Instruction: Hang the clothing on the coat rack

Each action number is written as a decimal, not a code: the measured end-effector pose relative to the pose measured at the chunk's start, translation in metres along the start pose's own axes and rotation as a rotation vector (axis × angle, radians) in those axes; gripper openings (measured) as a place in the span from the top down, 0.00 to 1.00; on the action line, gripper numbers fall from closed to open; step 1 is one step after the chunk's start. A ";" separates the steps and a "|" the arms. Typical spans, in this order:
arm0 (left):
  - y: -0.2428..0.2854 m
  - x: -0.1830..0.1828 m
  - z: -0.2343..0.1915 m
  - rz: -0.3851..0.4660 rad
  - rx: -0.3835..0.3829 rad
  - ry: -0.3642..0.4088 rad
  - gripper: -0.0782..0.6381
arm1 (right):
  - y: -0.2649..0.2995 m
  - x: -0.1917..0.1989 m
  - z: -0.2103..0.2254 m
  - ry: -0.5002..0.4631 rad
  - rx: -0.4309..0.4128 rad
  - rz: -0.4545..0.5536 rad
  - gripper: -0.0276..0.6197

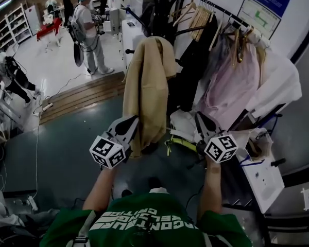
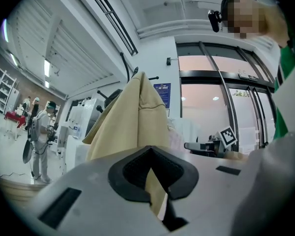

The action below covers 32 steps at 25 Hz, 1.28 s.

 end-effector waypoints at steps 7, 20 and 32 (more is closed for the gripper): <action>0.001 0.015 -0.003 -0.022 -0.021 -0.014 0.88 | -0.019 0.036 0.001 -0.029 0.082 -0.066 0.95; -0.005 0.020 -0.015 -0.030 -0.058 -0.003 0.88 | -0.021 0.068 -0.005 -0.037 0.089 -0.102 0.95; -0.031 0.014 -0.031 -0.016 -0.135 0.004 0.88 | -0.004 0.068 -0.015 -0.085 0.065 -0.090 0.95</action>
Point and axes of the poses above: the fingertips, and each gripper's own axes: y forward along the fingers, z to its right, x out of its underside, the point moved 2 cm from there along -y, backward along the fingers, and after that the axes turned 1 degree about x, right-handed, at the moved point
